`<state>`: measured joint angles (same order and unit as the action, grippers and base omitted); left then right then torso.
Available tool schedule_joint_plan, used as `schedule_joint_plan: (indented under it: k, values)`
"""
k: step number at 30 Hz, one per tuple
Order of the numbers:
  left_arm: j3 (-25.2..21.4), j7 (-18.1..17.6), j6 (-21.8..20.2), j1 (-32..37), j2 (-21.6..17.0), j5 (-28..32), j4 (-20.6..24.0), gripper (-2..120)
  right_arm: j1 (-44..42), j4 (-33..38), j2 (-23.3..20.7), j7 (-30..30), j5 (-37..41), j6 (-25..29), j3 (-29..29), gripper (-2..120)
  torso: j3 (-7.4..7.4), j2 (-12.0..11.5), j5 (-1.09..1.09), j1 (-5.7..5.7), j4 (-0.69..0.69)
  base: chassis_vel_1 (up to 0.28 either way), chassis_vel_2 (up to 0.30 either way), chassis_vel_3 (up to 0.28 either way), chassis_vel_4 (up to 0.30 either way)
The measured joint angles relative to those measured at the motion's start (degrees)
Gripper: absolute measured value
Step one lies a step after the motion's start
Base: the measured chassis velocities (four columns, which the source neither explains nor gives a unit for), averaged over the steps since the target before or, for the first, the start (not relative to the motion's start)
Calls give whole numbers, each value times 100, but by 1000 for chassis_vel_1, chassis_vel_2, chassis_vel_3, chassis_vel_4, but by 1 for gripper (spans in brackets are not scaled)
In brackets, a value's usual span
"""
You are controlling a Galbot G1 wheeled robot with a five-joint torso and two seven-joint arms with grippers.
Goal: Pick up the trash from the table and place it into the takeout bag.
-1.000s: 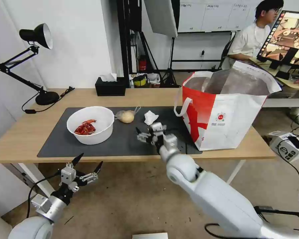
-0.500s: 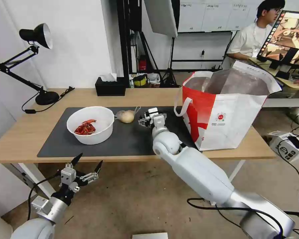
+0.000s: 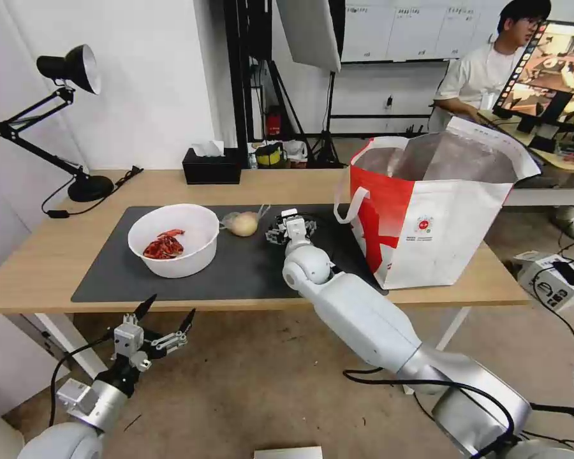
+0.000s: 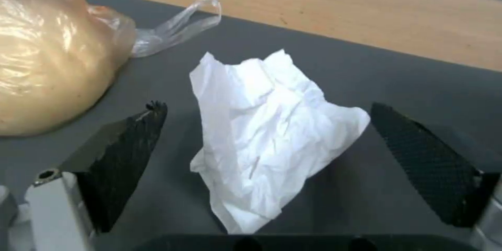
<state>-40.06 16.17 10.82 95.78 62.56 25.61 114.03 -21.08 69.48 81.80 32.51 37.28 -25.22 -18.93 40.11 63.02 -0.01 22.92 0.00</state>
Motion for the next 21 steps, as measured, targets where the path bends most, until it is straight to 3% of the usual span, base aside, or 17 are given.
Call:
schedule_joint_plan:
  k: [6, 15, 21]
  values:
    - [-30, 4, 3, 47, -1, -2, 31, 100, 37, -106, 49, -89, 65, 6, 12, 95, 0, 0, 0, 0, 0, 0, 0, 0, 0]
    - [-77, 4, 7, 155, 5, -2, 91, 100, -11, -52, -11, -118, 233, 5, 25, 57, 0, 0, 0, 0, 0, 0, 0, 0, 0]
    - [-76, 4, 8, 176, 7, -2, 103, 100, -49, 31, -71, -123, 260, 3, 30, 42, 0, 0, 1, -1, 0, 0, 0, 0, 0]
